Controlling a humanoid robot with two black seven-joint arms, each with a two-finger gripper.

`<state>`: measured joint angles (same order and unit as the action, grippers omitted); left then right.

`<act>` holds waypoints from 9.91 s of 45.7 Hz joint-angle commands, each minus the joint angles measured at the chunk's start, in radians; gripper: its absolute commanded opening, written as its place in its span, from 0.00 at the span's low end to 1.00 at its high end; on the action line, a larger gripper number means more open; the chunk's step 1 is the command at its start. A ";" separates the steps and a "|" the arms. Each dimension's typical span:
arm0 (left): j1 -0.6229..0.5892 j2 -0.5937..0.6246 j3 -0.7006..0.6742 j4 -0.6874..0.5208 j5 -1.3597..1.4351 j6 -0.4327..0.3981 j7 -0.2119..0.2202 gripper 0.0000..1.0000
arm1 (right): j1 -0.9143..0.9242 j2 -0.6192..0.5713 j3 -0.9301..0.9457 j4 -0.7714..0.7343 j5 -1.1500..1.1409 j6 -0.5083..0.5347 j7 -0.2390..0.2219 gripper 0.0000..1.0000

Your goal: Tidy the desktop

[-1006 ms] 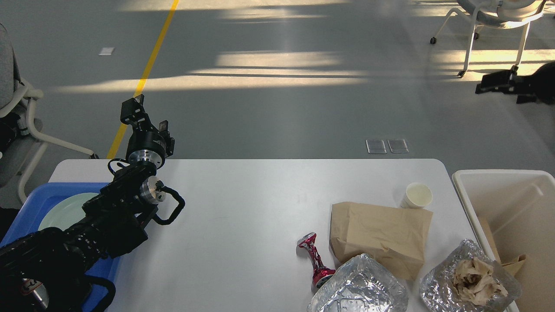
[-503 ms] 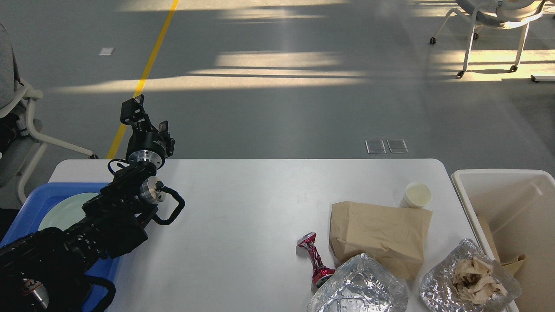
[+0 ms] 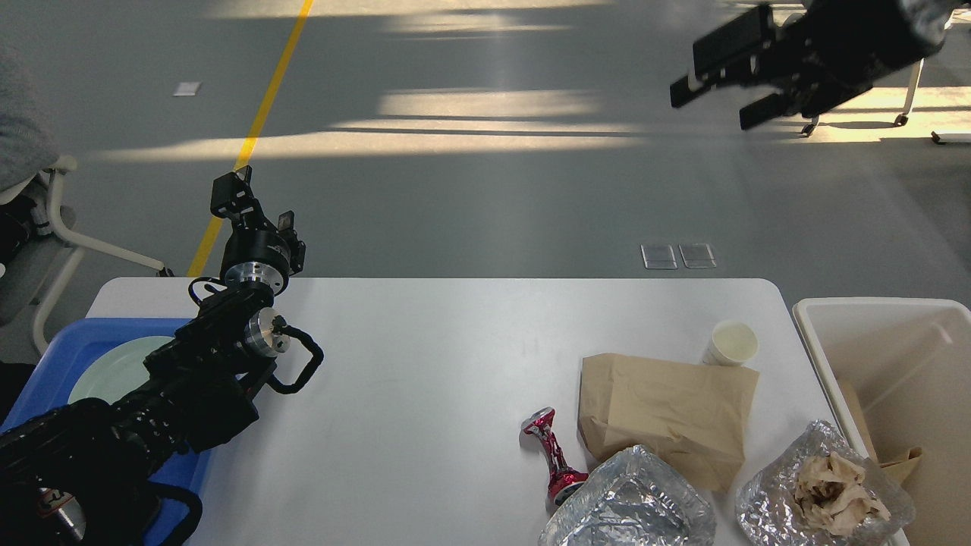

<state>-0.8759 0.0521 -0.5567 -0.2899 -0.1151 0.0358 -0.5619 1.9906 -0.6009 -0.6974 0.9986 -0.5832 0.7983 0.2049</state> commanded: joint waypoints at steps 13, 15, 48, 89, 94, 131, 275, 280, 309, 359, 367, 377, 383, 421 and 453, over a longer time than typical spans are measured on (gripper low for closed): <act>0.000 0.000 0.001 0.000 0.000 0.000 0.000 0.96 | -0.452 0.179 -0.085 -0.141 -0.075 -0.367 -0.006 1.00; 0.000 0.000 0.000 0.000 0.000 0.001 -0.001 0.96 | -0.478 0.185 -0.086 -0.152 -0.075 -0.367 -0.006 1.00; 0.000 0.000 0.000 0.000 0.000 0.000 -0.001 0.96 | -0.754 0.314 -0.099 -0.331 -0.075 -0.499 -0.156 0.98; -0.001 0.000 0.001 0.000 0.000 0.000 -0.001 0.96 | -0.808 0.340 -0.129 -0.373 -0.058 -0.515 -0.160 0.00; 0.000 0.000 0.001 0.000 0.000 0.000 -0.001 0.96 | -0.806 0.340 -0.126 -0.373 -0.058 -0.513 -0.159 0.00; 0.000 0.000 0.000 0.000 0.000 0.000 0.000 0.96 | 0.192 -0.152 0.049 -0.008 -0.023 0.162 -0.113 0.06; 0.000 0.000 0.001 0.000 0.000 0.000 0.000 0.96 | 0.287 -0.157 -0.057 0.034 0.135 0.162 -0.116 0.89; 0.000 0.000 0.001 0.000 0.000 0.000 -0.001 0.96 | 0.390 -0.157 -0.034 0.063 0.161 0.162 -0.116 0.89; 0.000 0.000 0.000 0.000 0.000 0.000 -0.001 0.96 | 0.246 -0.195 0.136 0.097 0.060 0.162 -0.130 0.84; 0.000 0.000 0.001 0.000 0.000 0.000 0.000 0.96 | -0.751 -0.234 0.130 0.038 -0.523 -0.329 -0.128 0.84; 0.000 0.000 0.000 0.000 0.000 0.001 -0.001 0.96 | -0.871 -0.186 0.128 -0.041 -0.526 -0.479 -0.128 0.84; 0.000 0.000 0.001 0.000 0.000 0.000 0.000 0.96 | -0.928 -0.172 0.130 -0.069 -0.523 -0.539 -0.128 0.81; 0.000 0.000 0.001 0.000 0.000 0.001 0.000 0.96 | -0.937 -0.162 0.133 -0.069 -0.521 -0.541 -0.128 0.75; 0.000 0.000 0.000 0.000 0.000 0.001 -0.001 0.96 | -1.020 -0.060 0.131 -0.172 -0.507 -0.600 -0.127 0.26; 0.000 0.000 0.001 0.000 0.000 0.001 0.000 0.96 | -0.975 -0.077 0.128 -0.153 -0.501 -0.587 -0.079 0.00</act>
<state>-0.8760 0.0521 -0.5563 -0.2899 -0.1150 0.0357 -0.5621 0.9954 -0.6723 -0.5656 0.8430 -1.0847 0.2072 0.0993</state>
